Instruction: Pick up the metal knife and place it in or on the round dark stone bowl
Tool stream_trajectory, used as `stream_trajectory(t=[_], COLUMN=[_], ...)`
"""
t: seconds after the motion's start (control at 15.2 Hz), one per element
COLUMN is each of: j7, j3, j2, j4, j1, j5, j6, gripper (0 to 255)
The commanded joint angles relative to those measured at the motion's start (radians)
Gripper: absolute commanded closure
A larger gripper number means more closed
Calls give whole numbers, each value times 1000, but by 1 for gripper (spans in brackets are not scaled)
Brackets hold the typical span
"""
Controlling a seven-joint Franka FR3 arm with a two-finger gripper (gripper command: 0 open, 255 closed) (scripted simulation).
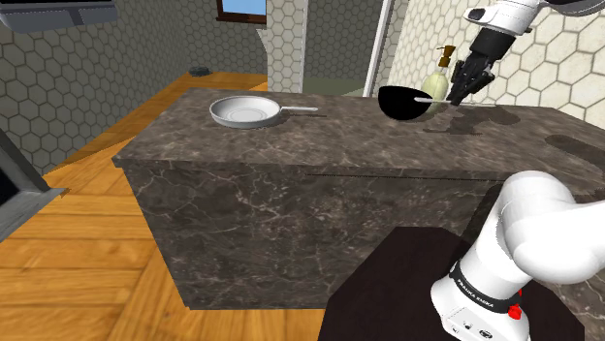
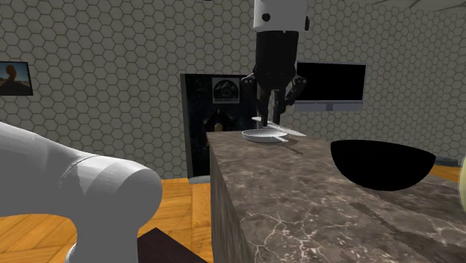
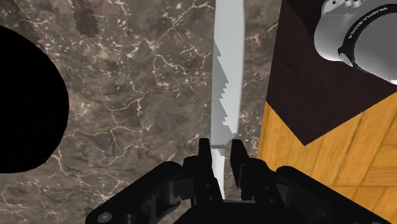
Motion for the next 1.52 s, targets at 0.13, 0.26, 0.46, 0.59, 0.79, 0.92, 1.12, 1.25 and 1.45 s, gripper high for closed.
stream_trajectory(t=[0.13,0.26,0.46,0.59,0.79,0.92,1.12,1.25,1.45], j7=[-37,-63,-109,-144,-206,-253,-313,-305,-278], j3=[-74,-130,-226,-302,-446,-579,-879,-1079,-1133], j2=[109,177,281,352,465,543,628,594,530], j4=[103,165,267,341,464,554,707,828,875], j1=[64,109,187,249,365,473,746,981,1078], j5=[-4,-2,12,30,75,118,174,142,81], j6=[30,53,80,94,108,111,97,65,62], gripper=[255,255,255,255,255,255,255,255,255])
